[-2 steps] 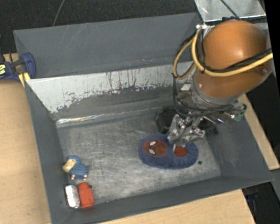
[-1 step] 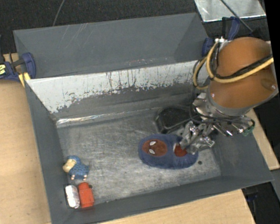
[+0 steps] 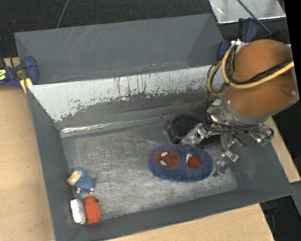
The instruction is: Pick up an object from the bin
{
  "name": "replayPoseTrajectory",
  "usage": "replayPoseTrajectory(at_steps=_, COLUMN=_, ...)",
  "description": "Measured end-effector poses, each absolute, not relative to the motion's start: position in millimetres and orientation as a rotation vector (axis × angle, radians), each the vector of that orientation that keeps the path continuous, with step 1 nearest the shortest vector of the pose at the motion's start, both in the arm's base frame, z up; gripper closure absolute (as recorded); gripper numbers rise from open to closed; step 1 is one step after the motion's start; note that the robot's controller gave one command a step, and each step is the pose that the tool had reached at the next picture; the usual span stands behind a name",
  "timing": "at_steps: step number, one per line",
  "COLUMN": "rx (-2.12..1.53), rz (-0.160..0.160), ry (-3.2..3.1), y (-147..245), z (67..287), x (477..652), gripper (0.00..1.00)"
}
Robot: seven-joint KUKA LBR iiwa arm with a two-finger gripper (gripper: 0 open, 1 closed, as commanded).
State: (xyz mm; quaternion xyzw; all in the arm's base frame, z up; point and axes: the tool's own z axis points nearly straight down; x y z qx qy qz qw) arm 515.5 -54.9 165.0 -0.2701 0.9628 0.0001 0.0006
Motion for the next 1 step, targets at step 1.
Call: replayPoseTrajectory(at_steps=1, rx=-0.967, rz=-0.002, ry=2.977, y=-12.9, z=227.6, x=540.6, gripper=0.0)
